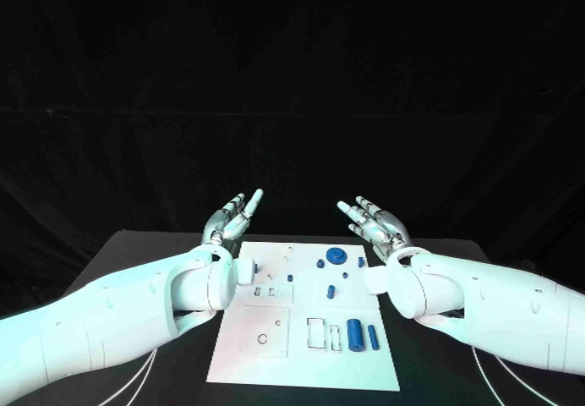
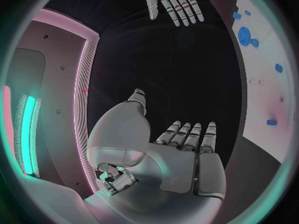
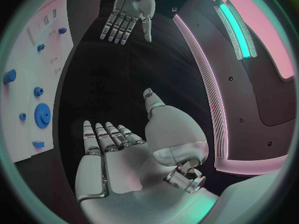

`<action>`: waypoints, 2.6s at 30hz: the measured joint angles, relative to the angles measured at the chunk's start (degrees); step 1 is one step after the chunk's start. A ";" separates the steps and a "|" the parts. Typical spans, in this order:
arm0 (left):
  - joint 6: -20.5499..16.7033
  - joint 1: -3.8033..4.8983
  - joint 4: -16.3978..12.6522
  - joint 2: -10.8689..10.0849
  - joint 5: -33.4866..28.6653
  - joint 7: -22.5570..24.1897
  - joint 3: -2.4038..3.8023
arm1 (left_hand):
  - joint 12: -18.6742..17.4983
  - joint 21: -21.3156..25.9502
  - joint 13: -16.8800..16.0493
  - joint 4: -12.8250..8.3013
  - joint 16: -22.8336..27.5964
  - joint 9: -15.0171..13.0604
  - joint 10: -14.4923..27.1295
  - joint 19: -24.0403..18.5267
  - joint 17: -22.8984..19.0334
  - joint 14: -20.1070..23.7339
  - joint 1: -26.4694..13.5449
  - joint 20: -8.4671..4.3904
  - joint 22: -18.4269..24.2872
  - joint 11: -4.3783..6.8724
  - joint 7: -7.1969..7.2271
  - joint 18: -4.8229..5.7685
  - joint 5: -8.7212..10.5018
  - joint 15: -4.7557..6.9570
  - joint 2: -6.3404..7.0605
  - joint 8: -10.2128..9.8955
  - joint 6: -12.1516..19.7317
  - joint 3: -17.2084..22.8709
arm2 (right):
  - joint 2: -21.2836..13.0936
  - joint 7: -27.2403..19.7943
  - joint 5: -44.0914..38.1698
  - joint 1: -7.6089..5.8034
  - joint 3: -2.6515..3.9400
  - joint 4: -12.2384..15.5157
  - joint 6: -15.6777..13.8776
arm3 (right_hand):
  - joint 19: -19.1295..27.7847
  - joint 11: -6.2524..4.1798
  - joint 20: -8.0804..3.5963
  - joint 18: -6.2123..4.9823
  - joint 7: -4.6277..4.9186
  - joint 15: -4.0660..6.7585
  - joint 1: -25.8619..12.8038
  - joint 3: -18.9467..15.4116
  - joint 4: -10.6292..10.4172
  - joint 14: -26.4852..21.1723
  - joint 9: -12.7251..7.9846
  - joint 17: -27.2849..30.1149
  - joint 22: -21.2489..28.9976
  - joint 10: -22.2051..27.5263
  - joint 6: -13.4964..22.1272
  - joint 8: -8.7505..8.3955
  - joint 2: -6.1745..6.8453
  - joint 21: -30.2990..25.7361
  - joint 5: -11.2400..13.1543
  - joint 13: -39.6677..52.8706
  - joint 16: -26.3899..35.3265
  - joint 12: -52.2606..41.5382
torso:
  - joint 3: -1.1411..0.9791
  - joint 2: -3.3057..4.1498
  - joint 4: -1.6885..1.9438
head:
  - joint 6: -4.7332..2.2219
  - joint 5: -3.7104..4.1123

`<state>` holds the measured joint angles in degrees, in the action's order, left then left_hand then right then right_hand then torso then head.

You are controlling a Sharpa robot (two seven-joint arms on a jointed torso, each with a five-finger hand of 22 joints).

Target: Assemble the parts on the task board

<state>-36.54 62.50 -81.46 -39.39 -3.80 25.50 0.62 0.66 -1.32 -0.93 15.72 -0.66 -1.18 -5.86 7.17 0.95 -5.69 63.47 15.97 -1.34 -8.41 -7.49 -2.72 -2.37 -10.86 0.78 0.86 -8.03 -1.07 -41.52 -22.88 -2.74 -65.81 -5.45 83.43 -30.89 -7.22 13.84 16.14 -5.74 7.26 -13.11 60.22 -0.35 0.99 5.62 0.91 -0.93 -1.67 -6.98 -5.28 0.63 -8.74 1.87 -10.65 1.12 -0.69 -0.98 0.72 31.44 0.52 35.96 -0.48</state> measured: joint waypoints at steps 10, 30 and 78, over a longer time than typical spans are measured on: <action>1.73 0.00 -0.01 -0.10 -0.78 -0.82 -0.02 | 0.30 0.00 -0.24 0.58 -0.24 -0.22 -1.38 0.20 0.18 -0.76 3.90 0.61 -0.12 -1.38 -0.11 -0.48 -0.28 -0.69 -0.03 0.30 -1.38 -0.04 | 0.87 4.47 -3.51 -1.78 -1.53 -2.12 10.22 | -3.32 1.17 0.58 -0.01 0.50 -1.19 5.34 0.23 2.46 7.00 0.82 -0.72 -1.00 -7.54 -6.45 1.50 -0.36 2.15 -1.09 0.71 -1.24 -1.07 | 0.01 0.01 0.01 | 0.01 -0.01; 3.83 1.21 -5.39 -6.28 -0.73 2.32 -0.01 | 7.61 -12.82 -3.08 -3.78 -9.72 -3.96 -44.28 31.40 4.10 -43.81 16.50 0.68 -5.58 -3.34 -4.62 -4.02 -0.60 0.70 0.39 8.64 -40.32 -2.53 | -4.87 6.92 -29.43 -4.89 -1.42 -1.29 7.97 | -29.26 -1.92 0.04 -3.13 3.88 2.81 13.00 3.63 12.63 45.65 2.66 -2.56 -5.18 -44.06 -39.15 5.55 1.28 14.11 -2.19 2.30 -5.87 -4.58 | -0.28 2.79 0.69 | -0.53 1.85; 10.59 5.43 -19.14 -13.26 0.70 -1.84 0.46 | 6.17 -16.43 -2.93 -8.69 -9.28 -2.70 -52.90 41.16 4.81 -55.46 20.21 -0.43 -5.58 -1.10 -4.91 -7.10 -0.60 3.48 -0.62 7.07 -46.25 -4.71 | -0.33 32.19 -87.89 -9.06 -0.98 -3.94 15.79 | -70.89 -8.31 -9.82 0.07 1.32 13.01 12.18 15.06 8.88 78.53 3.39 -50.63 -62.33 -56.98 -56.75 3.32 11.95 72.93 -2.77 4.34 -60.82 -3.10 | 1.41 11.94 5.02 | -1.22 6.01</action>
<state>-25.95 67.93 -100.60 -52.65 -3.11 23.66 1.08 6.83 -17.75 -3.86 7.03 -9.93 -3.88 -58.76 48.33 5.76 -61.15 83.68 15.55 -6.92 -9.51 -12.39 -9.82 -2.97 -7.37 0.16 7.93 -54.28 -5.78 -41.85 9.32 -90.63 -74.87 -6.44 79.50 -15.10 -78.11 5.53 6.31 -5.67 8.58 -0.11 72.40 14.71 9.87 84.15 4.29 -51.56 -63.99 -63.96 -62.03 3.95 3.21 74.80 -13.42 5.46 -61.51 -4.08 2.13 43.38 5.54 34.74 5.53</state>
